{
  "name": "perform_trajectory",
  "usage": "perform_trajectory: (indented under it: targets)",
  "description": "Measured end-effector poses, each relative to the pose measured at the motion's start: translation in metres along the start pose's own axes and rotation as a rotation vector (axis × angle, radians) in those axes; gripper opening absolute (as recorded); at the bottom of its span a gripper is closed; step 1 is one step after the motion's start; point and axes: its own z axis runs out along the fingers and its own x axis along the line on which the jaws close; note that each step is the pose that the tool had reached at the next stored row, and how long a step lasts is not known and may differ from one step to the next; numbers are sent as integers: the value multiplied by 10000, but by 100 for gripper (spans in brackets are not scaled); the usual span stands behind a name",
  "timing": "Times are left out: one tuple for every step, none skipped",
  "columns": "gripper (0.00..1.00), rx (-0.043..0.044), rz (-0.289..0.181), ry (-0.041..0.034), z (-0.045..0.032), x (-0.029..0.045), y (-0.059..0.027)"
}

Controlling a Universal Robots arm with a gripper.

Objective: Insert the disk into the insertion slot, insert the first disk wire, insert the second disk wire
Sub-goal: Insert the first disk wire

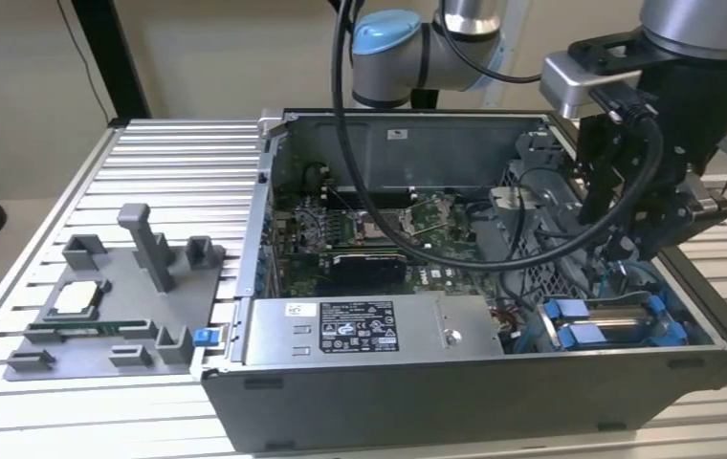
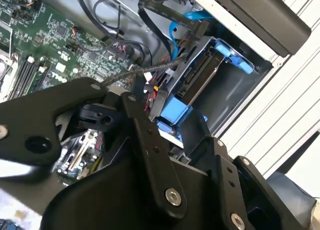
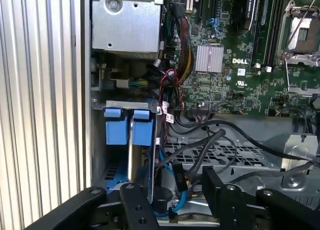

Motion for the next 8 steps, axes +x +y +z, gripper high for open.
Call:
perform_trajectory:
  targets:
    - [100, 0, 0, 0, 0, 0, 3]
    - [100, 0, -1, 0, 0, 0, 4]
    - [100, 0, -5, 0, 0, 0, 5]
    - [100, 1, -5, 0, -1, 0, 9]
    - [100, 6, -5, 0, -1, 0, 12]
    - [100, 6, -6, -1, -1, 0, 12]
    - [100, 7, -7, -1, -1, 0, 12]
    - [100, 7, -7, 0, -1, 0, 12]
